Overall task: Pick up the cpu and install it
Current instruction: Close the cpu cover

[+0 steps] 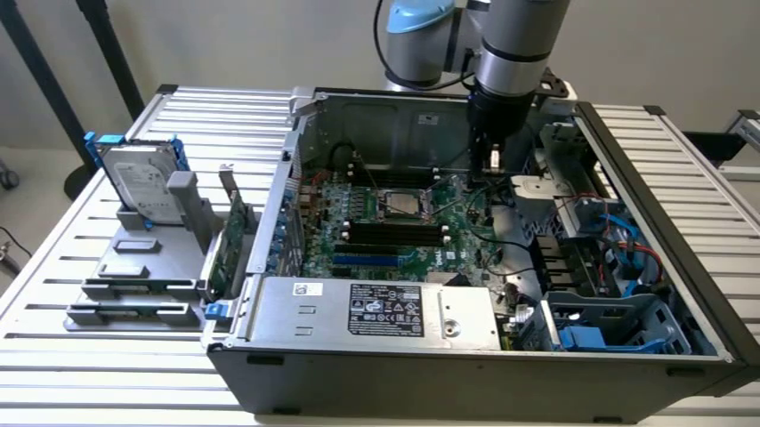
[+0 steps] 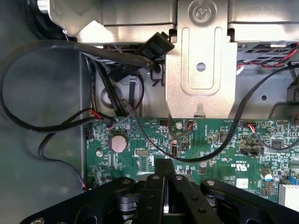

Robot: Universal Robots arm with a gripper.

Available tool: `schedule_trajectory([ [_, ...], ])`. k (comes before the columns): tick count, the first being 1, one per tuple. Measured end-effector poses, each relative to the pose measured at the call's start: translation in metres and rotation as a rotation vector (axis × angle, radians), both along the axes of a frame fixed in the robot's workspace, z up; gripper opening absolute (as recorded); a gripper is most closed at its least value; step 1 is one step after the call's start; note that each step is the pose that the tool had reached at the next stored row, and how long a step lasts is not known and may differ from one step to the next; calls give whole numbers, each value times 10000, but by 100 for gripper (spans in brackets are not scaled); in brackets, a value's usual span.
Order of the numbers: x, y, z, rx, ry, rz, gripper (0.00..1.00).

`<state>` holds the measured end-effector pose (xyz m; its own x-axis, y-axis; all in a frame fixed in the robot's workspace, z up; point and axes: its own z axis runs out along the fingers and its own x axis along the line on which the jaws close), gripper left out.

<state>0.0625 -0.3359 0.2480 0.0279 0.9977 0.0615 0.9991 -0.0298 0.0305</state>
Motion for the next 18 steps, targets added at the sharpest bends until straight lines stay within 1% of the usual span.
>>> schedule_trajectory([
  [2, -2, 0, -14, 16, 13, 0, 11],
  [3, -5, 0, -18, 27, 29, 0, 11],
  [4, -8, 0, -20, 39, 52, 1, 11],
  [5, -11, 0, -22, 52, 94, 1, 11],
  [6, -12, 0, -23, 71, 168, 0, 11],
  [7, -13, 0, -23, 90, 267, 0, 11],
  [8, -13, 1, -23, 103, 397, 0, 11],
  [9, -13, 1, -24, 106, 512, 0, 11],
  [10, -13, 1, -23, 107, 601, 0, 11],
  [11, -14, 0, -20, 101, 670, 0, 11],
  [12, -17, 0, -18, 103, 723, -1, 11],
  [14, -29, 0, -11, 103, 789, -1, 11],
  [18, -78, 0, -1, 104, 875, 2, 11],
])
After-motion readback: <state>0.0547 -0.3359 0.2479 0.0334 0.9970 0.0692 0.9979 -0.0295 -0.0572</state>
